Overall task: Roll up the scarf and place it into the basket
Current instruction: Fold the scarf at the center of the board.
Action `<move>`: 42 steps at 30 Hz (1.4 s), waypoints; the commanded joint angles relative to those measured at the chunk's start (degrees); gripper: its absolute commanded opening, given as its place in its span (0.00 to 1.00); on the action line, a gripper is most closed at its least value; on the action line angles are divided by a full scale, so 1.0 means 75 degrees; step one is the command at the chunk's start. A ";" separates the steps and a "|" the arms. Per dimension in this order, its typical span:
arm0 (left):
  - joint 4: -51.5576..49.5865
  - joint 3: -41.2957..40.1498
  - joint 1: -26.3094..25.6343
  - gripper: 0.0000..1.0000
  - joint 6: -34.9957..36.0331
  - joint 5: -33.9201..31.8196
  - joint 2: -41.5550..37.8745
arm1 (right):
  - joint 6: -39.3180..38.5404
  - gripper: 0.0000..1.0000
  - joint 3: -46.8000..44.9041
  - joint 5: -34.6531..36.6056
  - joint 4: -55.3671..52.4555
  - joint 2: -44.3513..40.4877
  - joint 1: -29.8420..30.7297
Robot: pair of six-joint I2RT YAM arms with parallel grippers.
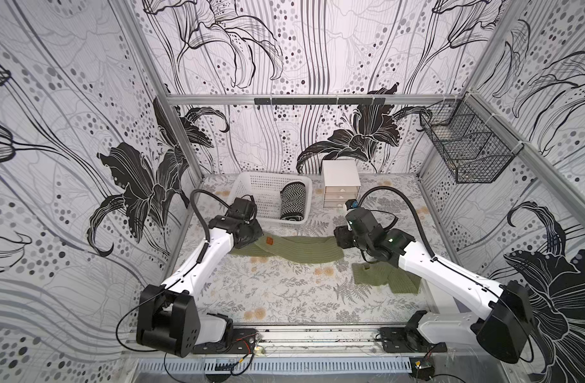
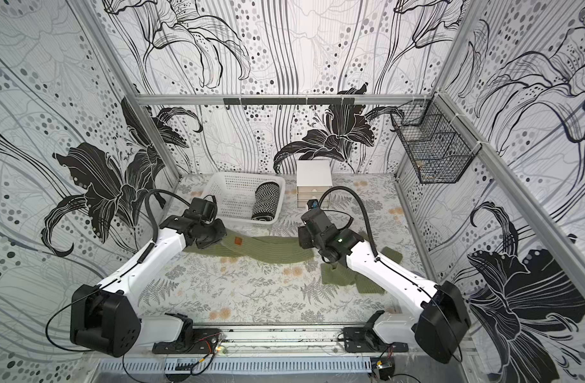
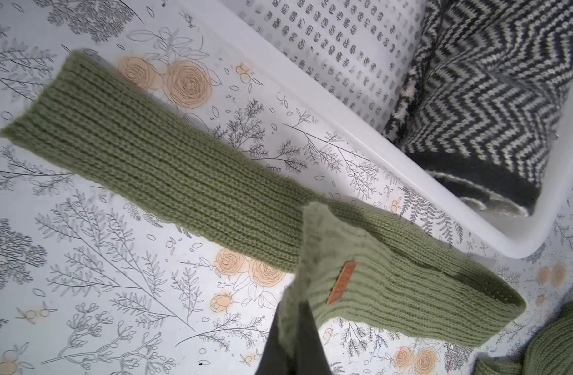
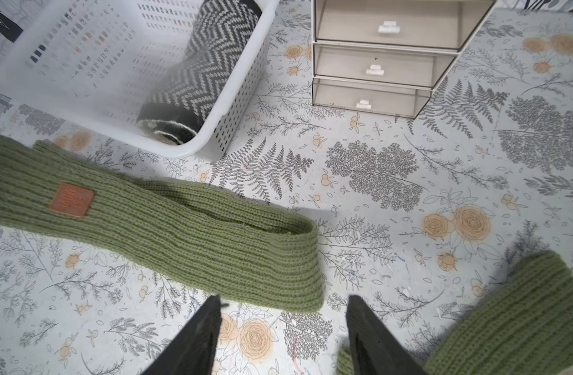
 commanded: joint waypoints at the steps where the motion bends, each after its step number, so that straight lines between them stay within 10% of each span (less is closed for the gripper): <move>1: -0.0664 0.0130 0.0923 0.02 0.0855 -0.0251 0.0170 | 0.0107 0.64 -0.0124 -0.0145 0.0035 0.0161 -0.0033; 9: -0.0584 0.0811 0.3389 0.03 0.1875 -0.0076 0.0105 | 0.0119 0.66 -0.0295 -0.0963 0.0485 0.1340 -0.0082; 27: 0.0008 0.1140 0.3727 0.04 0.1800 0.0936 0.1213 | 0.0475 0.67 0.1273 -0.2358 0.2076 0.4881 -0.0083; 29: 0.0021 0.1097 0.3726 0.04 0.1799 0.0943 0.1224 | 0.0477 0.59 0.1414 -0.2354 0.1904 0.5045 -0.0073; 32: -0.0002 0.1065 0.3727 0.04 0.1817 0.0938 0.1223 | 0.0488 0.05 0.1531 -0.2046 0.1284 0.5146 -0.0063; 33: -0.0008 0.1029 0.3718 0.04 0.1786 0.0979 0.1196 | 0.0490 0.00 0.1543 -0.1805 0.0932 0.5117 -0.0080; 42: 0.0601 -0.0255 0.2386 0.04 0.1068 0.1102 0.0551 | 0.0075 0.00 0.0243 -0.0329 -0.1018 0.3175 -0.0863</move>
